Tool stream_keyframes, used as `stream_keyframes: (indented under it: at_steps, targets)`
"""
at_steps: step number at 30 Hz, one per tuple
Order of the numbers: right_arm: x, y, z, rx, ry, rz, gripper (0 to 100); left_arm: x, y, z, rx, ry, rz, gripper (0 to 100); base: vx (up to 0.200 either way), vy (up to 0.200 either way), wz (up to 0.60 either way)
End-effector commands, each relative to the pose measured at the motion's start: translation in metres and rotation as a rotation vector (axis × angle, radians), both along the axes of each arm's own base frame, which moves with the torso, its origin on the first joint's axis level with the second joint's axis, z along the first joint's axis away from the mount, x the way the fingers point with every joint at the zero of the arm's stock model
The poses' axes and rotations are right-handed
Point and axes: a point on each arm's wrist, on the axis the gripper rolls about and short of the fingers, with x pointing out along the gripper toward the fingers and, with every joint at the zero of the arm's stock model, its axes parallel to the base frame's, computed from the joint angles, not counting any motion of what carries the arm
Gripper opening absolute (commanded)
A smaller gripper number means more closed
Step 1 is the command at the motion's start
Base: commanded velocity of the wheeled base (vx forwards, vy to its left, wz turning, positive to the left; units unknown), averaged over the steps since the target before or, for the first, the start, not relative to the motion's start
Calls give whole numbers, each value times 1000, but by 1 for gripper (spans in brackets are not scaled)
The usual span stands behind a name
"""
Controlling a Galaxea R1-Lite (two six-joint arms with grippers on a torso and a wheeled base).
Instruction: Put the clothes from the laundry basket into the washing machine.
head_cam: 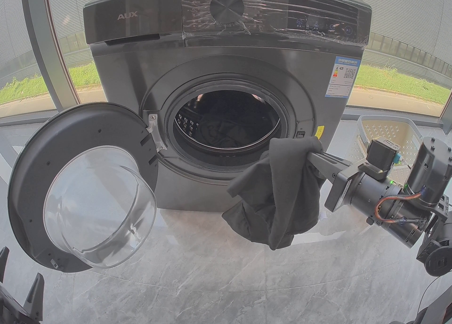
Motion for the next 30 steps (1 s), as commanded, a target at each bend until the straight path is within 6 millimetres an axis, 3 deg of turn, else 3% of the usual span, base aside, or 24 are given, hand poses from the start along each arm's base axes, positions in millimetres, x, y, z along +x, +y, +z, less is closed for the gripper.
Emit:
stream_keyframes:
  at_steps: [1,6,15,16,25,30]
  targets:
    - [9,22,-4,7,0,50,0,23,-4,21,6,145,-175,100,0,0,0]
    - [23,33,-4,25,-29,76,0,46,-6,18,22,291,-285,100,0,0,0]
    - [44,52,0,48,-52,66,0,103,-15,43,51,283,-432,100,0,0,0]
    - [48,54,-1,50,-52,60,0,117,-23,47,55,294,-497,100,0,0,0]
    - [57,55,0,56,-54,-2,0,168,-72,53,69,400,-621,100,0,0,0]
    - [62,59,3,64,-55,-49,0,202,-101,43,82,419,-646,100,0,0,0]
